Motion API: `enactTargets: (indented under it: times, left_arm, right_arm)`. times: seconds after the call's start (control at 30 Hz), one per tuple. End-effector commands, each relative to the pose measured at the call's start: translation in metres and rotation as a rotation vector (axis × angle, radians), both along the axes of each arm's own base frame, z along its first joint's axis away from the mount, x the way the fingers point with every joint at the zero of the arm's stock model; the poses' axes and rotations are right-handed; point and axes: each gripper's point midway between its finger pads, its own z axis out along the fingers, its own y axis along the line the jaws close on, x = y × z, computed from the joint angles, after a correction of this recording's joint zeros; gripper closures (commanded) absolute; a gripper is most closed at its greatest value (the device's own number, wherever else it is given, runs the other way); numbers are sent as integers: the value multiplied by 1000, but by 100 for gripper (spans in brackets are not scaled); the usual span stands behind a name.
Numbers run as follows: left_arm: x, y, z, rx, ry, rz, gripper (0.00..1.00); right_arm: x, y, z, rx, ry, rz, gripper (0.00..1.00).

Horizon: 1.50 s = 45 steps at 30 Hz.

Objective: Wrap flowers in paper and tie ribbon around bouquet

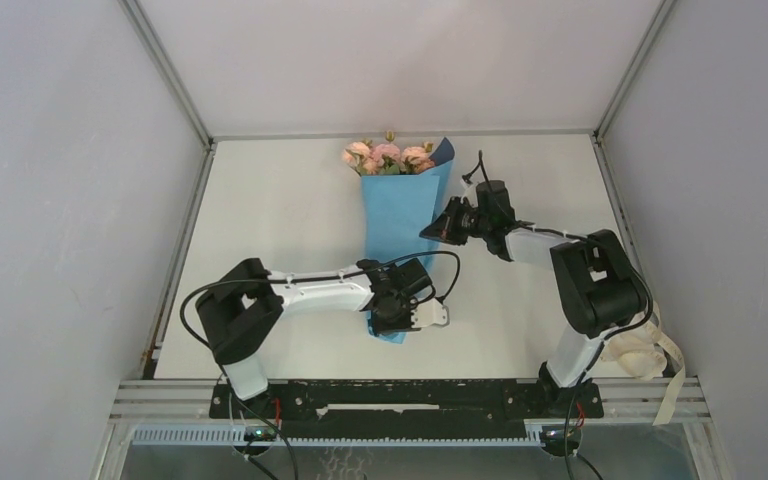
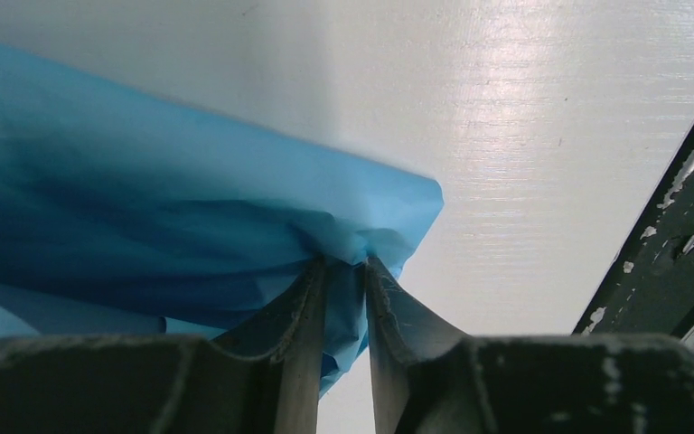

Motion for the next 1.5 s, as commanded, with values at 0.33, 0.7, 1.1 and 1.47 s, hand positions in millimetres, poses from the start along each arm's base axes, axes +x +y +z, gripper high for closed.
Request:
enactTargets:
  times: [0.33,0.7,1.1,1.47]
  left_arm:
    - [-50,-28,106,-169,280,-103,47]
    - [56,-38,87,-246,15,198,79]
    - [28,-51,-12,-102,-96,14,57]
    - [1,-21,-43,-14,9,-39,58]
  right_arm:
    - [-3,-33,-56,-112,63,-52,100]
    - [-5,-35,-62,-104,80,-78,100]
    - [-2,-42,-53,-191,48,-136,93]
    - [-12,-213,25,-777,11,-622,48]
